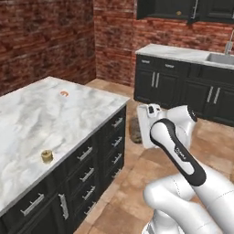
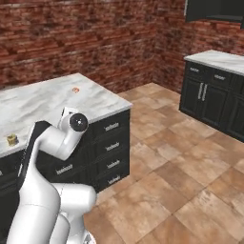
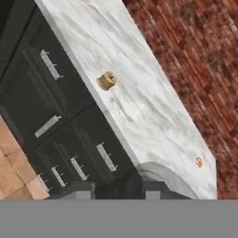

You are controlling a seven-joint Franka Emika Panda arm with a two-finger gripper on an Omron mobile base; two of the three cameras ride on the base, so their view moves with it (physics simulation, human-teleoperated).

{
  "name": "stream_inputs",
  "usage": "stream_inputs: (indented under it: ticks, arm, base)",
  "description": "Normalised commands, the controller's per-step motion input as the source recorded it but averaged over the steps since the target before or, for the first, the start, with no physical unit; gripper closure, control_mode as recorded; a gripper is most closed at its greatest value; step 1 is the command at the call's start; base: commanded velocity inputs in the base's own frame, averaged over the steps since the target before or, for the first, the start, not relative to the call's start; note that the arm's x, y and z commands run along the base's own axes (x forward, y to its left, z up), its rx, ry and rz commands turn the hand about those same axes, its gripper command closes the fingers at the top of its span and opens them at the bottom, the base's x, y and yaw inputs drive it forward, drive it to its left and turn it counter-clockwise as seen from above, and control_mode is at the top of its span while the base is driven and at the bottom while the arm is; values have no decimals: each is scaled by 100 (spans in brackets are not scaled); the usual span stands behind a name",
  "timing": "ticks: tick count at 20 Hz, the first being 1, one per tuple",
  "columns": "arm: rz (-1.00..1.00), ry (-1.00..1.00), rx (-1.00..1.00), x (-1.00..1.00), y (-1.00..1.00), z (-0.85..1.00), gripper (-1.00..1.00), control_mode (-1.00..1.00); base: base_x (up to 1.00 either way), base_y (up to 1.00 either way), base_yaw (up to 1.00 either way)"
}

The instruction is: Pick the candle and jar from the dining table and place them in the open cabinet. Close the cabinet after placing the objects.

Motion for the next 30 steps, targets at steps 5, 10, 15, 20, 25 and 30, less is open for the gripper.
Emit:
stream_inputs:
  ticks: [5,10,15,20,25,30]
  arm:
    - [0,0,0,0,0,0,100,100]
    - [0,0,0,0,0,0,100,100]
    - [0,0,0,0,0,0,100,100]
    - [0,0,0,0,0,0,100,100]
    - [0,0,0,0,0,0,100,100]
    - [0,0,0,0,0,0,100,100]
  base:
    - [88,1,-28]
    - [94,-1,-28]
    - [43,-2,-41]
    - [43,0,-47]
    - [94,0,-32]
    - [100,0,-27]
